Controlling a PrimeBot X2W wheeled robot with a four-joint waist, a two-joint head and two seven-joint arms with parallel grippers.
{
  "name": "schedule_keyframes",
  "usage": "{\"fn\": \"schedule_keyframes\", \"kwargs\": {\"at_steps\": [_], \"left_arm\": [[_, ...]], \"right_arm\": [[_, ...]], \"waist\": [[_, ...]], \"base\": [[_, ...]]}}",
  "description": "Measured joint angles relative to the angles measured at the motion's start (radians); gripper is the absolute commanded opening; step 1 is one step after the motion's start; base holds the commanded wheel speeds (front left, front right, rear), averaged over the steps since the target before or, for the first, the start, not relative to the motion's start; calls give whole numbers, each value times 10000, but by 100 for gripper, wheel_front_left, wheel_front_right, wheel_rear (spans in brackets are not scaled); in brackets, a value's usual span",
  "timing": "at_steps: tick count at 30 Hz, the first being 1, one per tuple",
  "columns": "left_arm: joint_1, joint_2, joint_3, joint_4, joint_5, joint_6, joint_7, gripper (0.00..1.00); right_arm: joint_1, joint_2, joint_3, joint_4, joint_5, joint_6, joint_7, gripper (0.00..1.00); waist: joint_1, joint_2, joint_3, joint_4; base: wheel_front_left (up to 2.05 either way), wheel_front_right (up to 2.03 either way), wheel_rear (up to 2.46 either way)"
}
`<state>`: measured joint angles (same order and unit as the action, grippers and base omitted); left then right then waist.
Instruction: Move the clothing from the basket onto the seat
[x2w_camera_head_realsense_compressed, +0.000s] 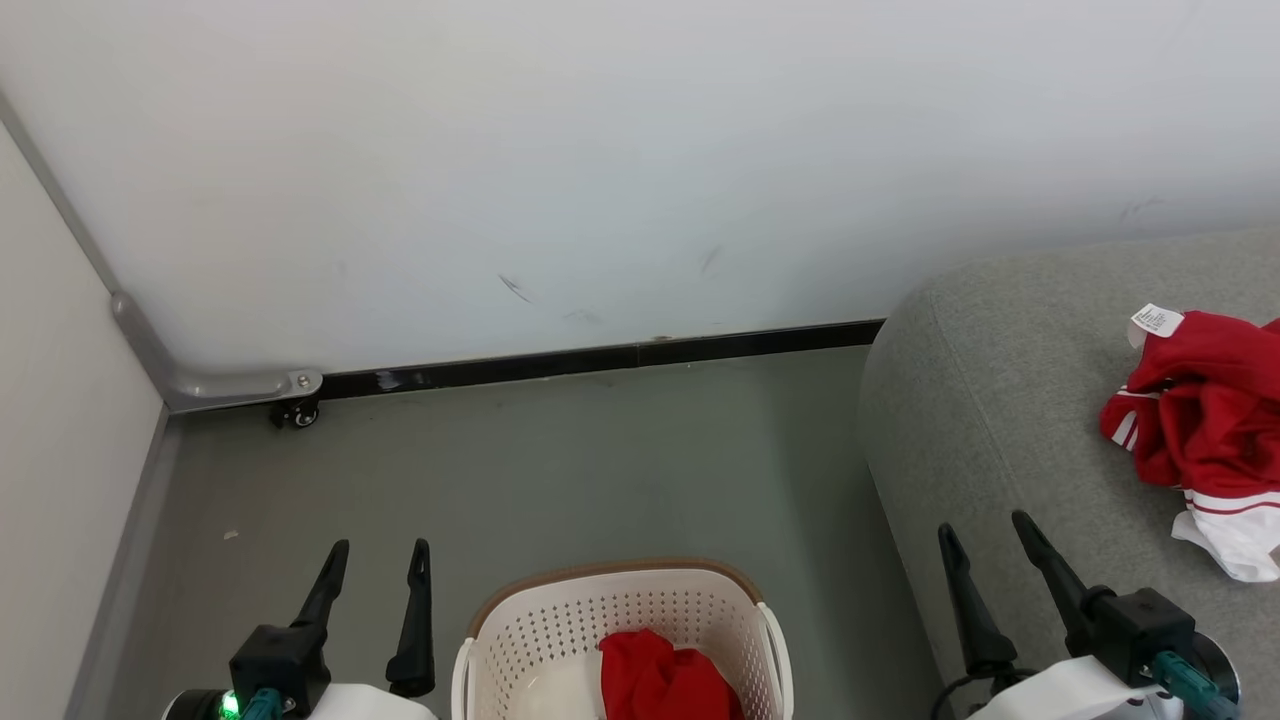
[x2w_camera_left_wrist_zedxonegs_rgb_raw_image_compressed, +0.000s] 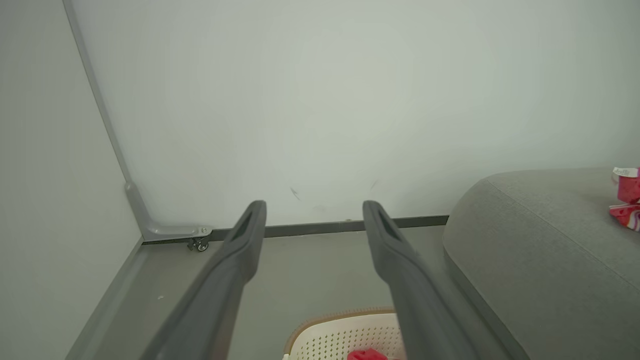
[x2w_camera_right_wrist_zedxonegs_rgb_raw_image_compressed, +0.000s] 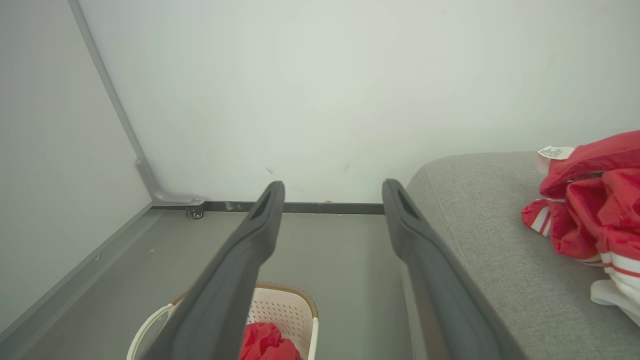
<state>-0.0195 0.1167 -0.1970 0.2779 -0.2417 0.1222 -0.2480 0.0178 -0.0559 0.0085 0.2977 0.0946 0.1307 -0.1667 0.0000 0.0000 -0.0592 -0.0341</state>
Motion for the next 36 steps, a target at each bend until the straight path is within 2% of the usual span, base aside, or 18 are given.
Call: {"fn": "schedule_keyframes", "kwargs": {"at_steps": [18, 36], "left_arm": [[-12, 12, 163, -10, 88, -8, 0, 100], [-294, -31, -75, 123, 174, -353, 0, 100]], "right_arm": [[298, 113, -190, -740, -253, 0, 311, 100], [856, 174, -750, -1444, -186, 0, 453, 100]], "waist": [[0, 0, 144, 62], [0, 0, 245, -509]], "base": [[0, 0, 0], [0, 0, 0]]}}
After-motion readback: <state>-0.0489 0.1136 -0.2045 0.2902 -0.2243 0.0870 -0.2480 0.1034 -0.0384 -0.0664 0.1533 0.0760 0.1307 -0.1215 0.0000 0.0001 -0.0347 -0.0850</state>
